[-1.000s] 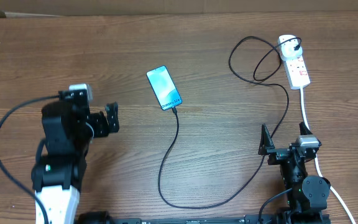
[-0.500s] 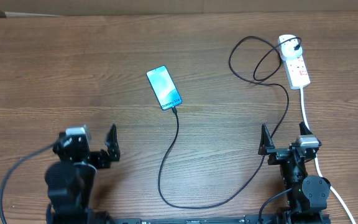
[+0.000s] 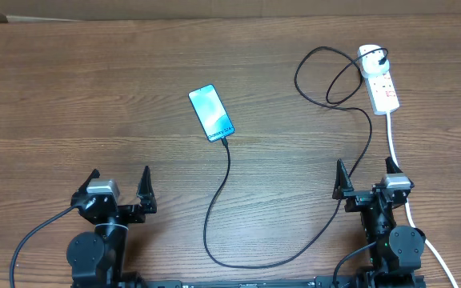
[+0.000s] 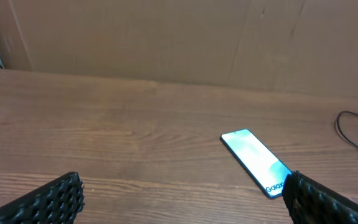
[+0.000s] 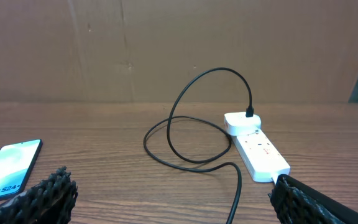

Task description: Plug charger to phone and switch on socket

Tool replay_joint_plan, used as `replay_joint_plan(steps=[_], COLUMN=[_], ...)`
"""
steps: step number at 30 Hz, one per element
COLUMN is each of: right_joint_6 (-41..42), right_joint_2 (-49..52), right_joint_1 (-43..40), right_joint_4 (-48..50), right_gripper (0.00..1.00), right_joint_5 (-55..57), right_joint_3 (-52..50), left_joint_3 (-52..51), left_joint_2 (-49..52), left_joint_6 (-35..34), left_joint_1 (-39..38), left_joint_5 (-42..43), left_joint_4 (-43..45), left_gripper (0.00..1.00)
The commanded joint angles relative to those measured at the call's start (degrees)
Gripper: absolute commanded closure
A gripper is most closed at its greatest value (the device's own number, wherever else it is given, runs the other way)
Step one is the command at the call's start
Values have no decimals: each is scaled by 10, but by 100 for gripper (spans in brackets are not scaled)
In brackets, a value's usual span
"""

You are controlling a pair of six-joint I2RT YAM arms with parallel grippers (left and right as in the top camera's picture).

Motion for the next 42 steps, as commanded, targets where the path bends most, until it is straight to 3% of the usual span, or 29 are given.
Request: replay_joint_plan(steps=[1,6,14,30,34,39,42], right_joint_6=[1,1,1,1,1,1,1], right_joint_2=[-5,-5,-5,-5,-5,-5,-5], right_joint_1=[-3,-3,-3,-3,-3,-3,-3], right_joint_4=[3,3,3,3,3,3,3], right_gripper=[0,0,0,0,0,0,0], right_joint_5=[2,2,2,2,2,2,2], right_joint_3=[-6,-6,-6,-6,-6,-6,-6], left_joint_3=[-53,-113,-113,-113,-113,-113,-113], left_joint_2=[-28,-32,-32,-32,-32,-32,-33], left_joint_6=[7,1,13,41,44,97,69], left_joint_1=[2,2,2,0,-28,-78,-63], left_joint_5=[-5,-4,-44,-42,-50,-57,-59], left_joint_4=[49,134,110,110,110,111,111], left_gripper=[0,1,0,0,1,0,1])
